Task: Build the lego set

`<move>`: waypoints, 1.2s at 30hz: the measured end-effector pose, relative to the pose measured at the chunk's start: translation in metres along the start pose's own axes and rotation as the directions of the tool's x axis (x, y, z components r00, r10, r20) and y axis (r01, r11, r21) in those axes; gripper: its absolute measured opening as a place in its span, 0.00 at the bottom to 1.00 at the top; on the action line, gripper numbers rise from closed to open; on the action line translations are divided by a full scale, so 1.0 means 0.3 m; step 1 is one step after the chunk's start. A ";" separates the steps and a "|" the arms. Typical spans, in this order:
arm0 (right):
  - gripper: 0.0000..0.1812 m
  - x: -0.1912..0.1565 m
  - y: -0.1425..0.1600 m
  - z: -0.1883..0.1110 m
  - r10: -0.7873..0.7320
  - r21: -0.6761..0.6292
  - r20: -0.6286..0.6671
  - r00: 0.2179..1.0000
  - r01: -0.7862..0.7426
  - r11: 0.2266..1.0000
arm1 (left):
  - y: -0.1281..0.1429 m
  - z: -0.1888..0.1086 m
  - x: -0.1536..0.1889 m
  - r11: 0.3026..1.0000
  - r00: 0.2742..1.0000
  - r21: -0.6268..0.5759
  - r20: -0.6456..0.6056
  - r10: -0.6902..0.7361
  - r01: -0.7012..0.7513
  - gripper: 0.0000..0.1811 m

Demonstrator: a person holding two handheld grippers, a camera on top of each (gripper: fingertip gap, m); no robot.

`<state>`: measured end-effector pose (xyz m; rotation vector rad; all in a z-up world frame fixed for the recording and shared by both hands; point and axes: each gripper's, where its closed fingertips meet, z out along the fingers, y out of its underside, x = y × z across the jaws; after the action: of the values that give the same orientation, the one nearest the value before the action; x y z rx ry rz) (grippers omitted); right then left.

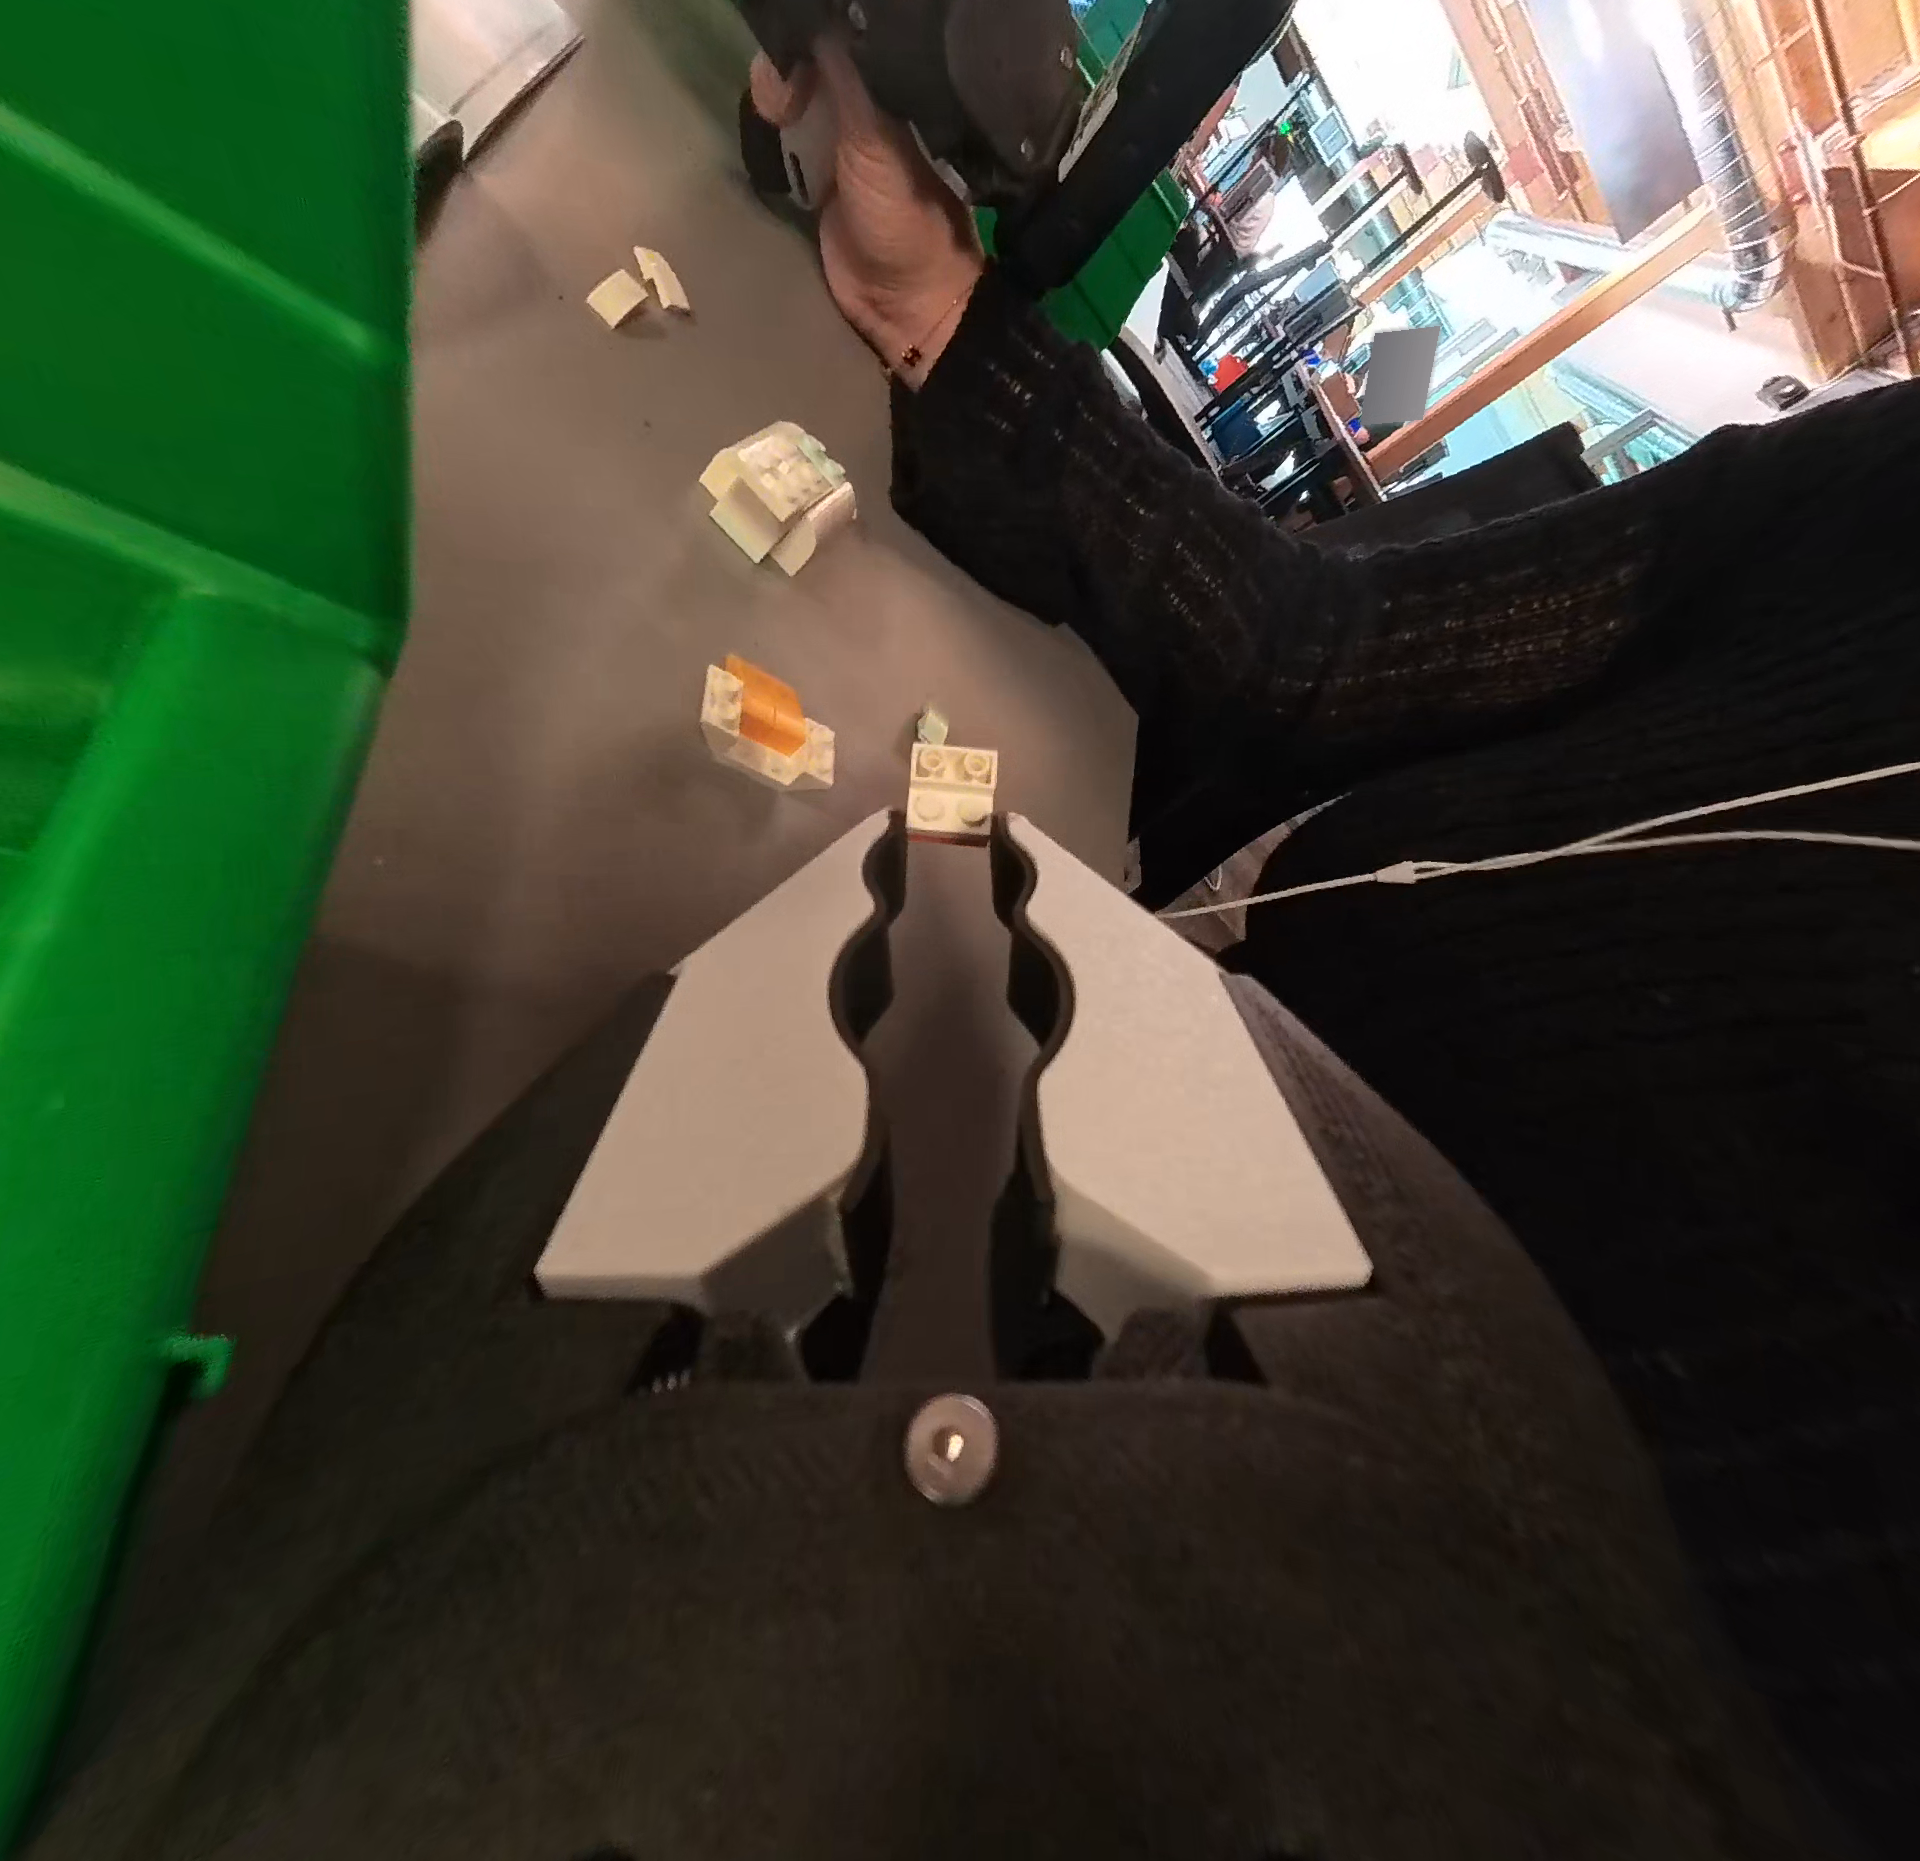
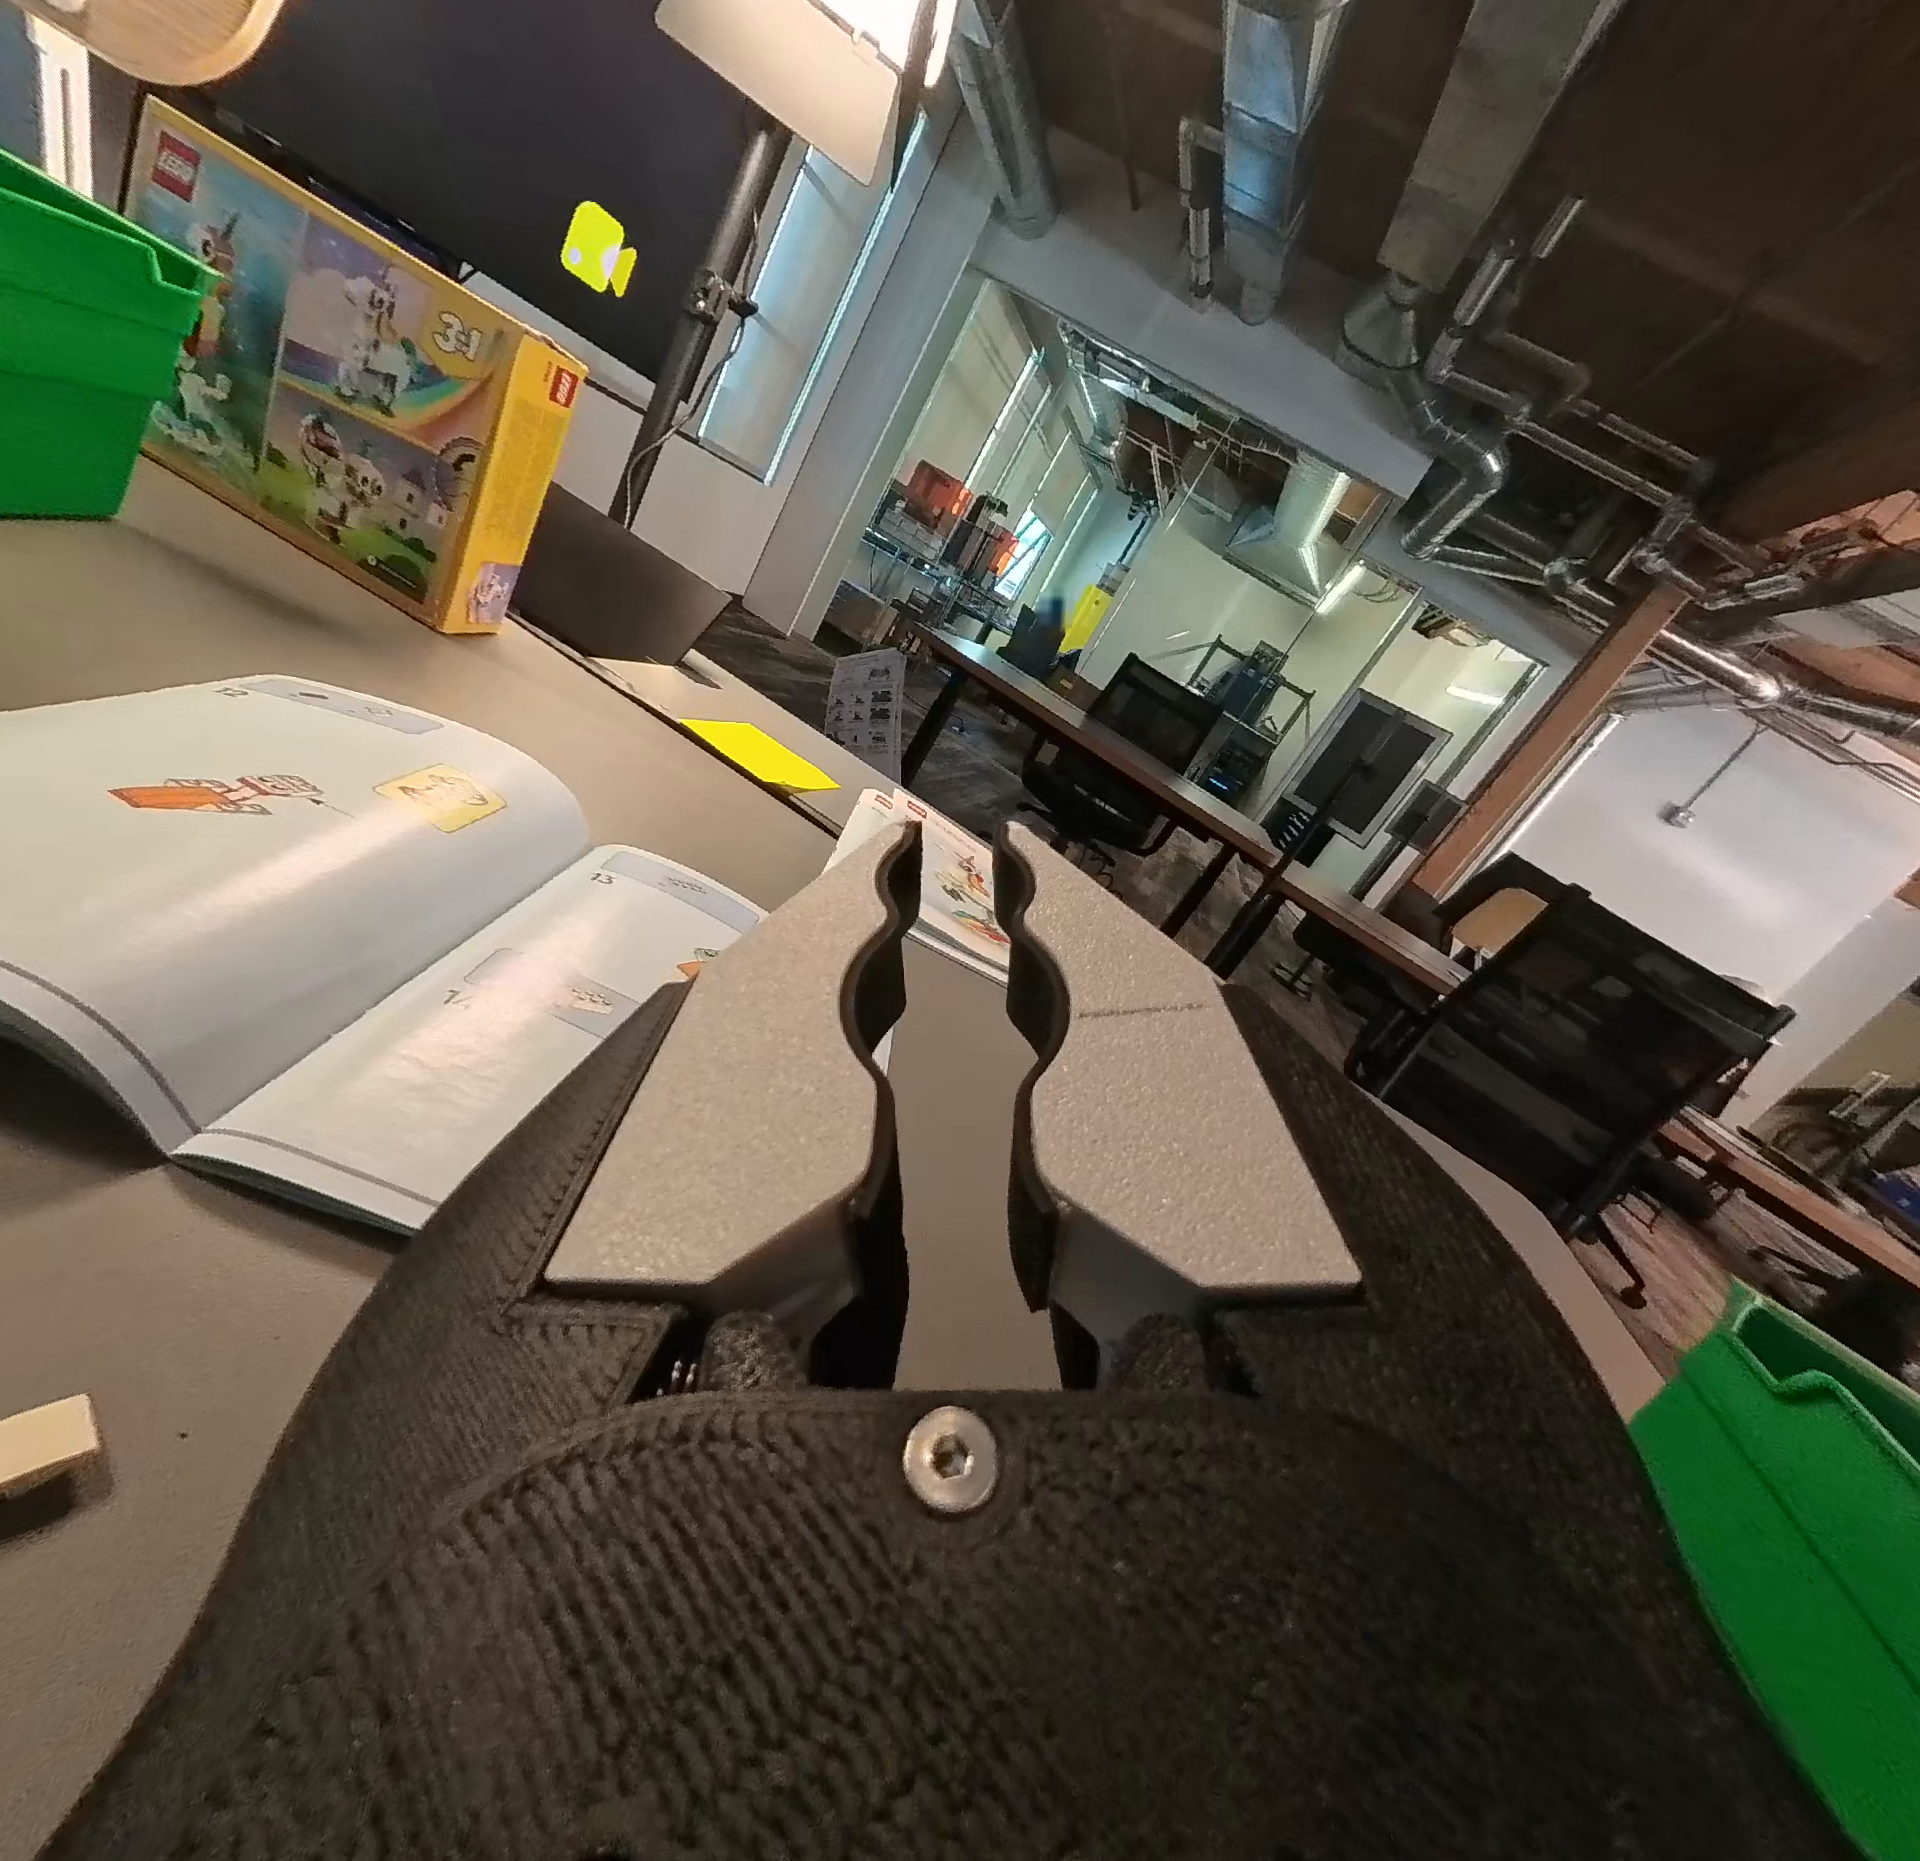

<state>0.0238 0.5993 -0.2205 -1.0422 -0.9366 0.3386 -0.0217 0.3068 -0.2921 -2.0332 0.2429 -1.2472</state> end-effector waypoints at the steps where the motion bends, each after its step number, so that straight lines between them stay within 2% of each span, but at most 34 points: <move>1: 0.06 -0.001 0.000 0.000 -0.001 0.000 0.001 1.000 0.001 1.000 | 0.001 0.000 0.000 1.000 1.000 -0.002 -0.001 0.000 0.000 0.09; 36: 0.06 -0.009 0.001 0.001 -0.014 -0.005 0.009 1.000 0.014 1.000 | -0.007 -0.005 -0.016 1.000 1.000 0.021 0.029 -0.004 0.003 0.08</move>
<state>0.0221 0.5980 -0.2220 -1.0388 -0.9532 0.3300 -0.0258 0.3102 -0.2937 -2.0330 0.2118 -1.2162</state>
